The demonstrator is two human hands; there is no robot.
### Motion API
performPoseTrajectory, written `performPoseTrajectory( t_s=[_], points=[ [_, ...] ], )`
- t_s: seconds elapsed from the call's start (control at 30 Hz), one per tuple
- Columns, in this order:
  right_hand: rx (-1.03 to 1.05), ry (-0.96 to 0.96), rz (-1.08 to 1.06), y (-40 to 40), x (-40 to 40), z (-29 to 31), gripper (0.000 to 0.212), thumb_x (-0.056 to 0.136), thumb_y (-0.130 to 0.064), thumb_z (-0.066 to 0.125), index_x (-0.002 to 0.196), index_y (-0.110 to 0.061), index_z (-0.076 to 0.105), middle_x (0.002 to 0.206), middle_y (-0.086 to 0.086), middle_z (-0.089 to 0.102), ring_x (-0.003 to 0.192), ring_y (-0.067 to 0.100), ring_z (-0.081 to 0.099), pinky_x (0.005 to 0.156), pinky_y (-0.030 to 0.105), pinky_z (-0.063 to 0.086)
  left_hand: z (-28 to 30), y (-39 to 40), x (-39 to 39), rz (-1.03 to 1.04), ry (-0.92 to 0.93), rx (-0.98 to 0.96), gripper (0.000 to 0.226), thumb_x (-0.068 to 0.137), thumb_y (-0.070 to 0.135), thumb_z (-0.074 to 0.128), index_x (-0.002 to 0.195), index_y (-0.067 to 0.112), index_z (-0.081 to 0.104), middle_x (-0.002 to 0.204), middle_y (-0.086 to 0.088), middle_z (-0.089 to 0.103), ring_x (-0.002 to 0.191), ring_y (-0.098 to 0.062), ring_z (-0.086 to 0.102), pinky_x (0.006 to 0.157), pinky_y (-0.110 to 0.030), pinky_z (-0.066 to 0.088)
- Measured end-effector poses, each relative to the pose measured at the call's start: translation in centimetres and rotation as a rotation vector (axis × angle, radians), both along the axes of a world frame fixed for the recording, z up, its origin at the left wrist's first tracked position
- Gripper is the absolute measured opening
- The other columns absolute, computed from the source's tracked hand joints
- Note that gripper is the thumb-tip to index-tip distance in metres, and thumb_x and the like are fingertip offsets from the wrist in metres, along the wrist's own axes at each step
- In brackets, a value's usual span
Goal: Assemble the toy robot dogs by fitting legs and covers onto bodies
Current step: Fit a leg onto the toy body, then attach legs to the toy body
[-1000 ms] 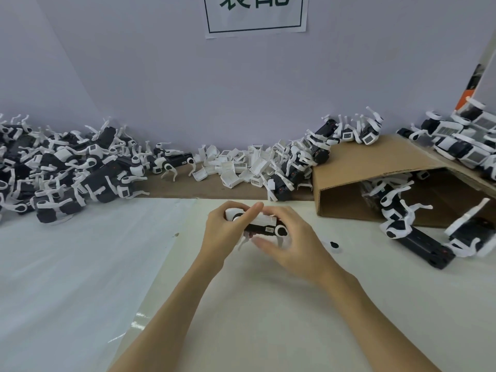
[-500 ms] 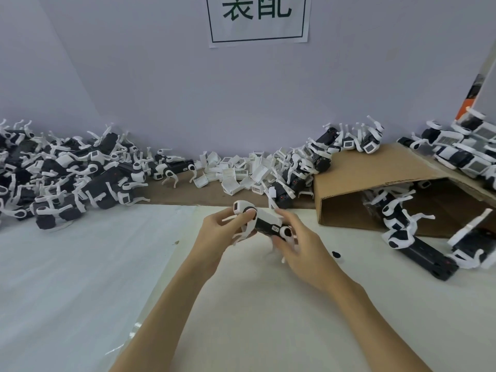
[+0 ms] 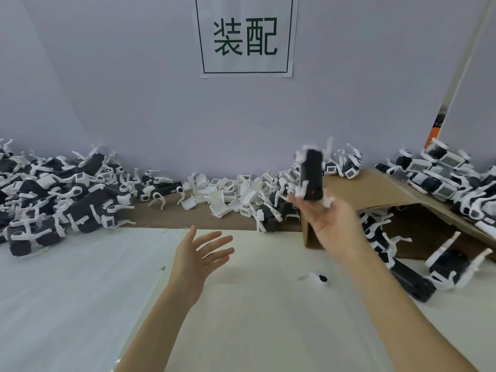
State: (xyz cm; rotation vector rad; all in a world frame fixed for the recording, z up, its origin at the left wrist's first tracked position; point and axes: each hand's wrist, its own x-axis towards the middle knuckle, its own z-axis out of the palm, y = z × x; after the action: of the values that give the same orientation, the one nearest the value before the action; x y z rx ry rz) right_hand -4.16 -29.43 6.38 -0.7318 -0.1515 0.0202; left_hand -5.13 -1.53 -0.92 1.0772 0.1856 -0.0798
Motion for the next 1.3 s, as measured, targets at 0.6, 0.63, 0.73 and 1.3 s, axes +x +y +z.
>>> performPoseTrajectory(
  t_s=[0.6, 0.63, 0.73, 1.3],
  points=[
    [-0.065, 0.333, 0.355, 8.5, -0.3, -9.2, 0.048, 0.092, -0.04, 0.062, 0.119, -0.003, 0.076, 0.098, 0.013, 0.072, 0.075, 0.022, 0.07, 0.05, 0.025, 0.056, -1.1, 2.4, 7.8, 0.37, -0.204, 1.293, 0.023, 0.104, 0.026, 0.059, 0.119, 0.011, 0.065, 0.121, -0.006, 0.065, 0.12, -0.03, 0.057, 0.099, -0.038, 0.042],
    [-0.068, 0.324, 0.359, 8.4, -0.2, -9.2, 0.048, 0.092, -0.041, 0.061, 0.118, -0.004, 0.077, 0.097, 0.012, 0.072, 0.073, 0.021, 0.069, 0.049, 0.024, 0.055, -0.6, 3.9, 9.7, 0.381, -0.181, 1.485, 0.032, 0.103, 0.029, 0.058, 0.128, 0.01, 0.061, 0.134, -0.012, 0.058, 0.127, -0.036, 0.049, 0.106, -0.042, 0.038],
    [-0.071, 0.327, 0.347, 8.3, 0.3, -9.3, 0.048, 0.095, -0.043, 0.058, 0.117, -0.006, 0.077, 0.096, 0.012, 0.07, 0.071, 0.019, 0.067, 0.047, 0.024, 0.053, 1.5, 9.5, 14.3, 0.452, -0.067, 2.045, 0.064, 0.099, 0.053, 0.06, 0.154, 0.026, 0.04, 0.168, -0.015, 0.021, 0.152, -0.044, 0.019, 0.113, -0.071, 0.029],
    [-0.135, 0.392, 0.334, 8.9, 2.3, -10.1, 0.051, 0.08, -0.045, 0.061, 0.099, -0.003, 0.082, 0.079, 0.015, 0.064, 0.053, 0.024, 0.057, 0.036, 0.028, 0.038, 1.5, 20.4, 19.2, 0.255, -0.105, 2.188, 0.081, 0.081, 0.037, 0.088, 0.15, 0.025, 0.047, 0.169, -0.018, 0.019, 0.153, -0.053, 0.017, 0.084, -0.059, 0.062]
  ],
)
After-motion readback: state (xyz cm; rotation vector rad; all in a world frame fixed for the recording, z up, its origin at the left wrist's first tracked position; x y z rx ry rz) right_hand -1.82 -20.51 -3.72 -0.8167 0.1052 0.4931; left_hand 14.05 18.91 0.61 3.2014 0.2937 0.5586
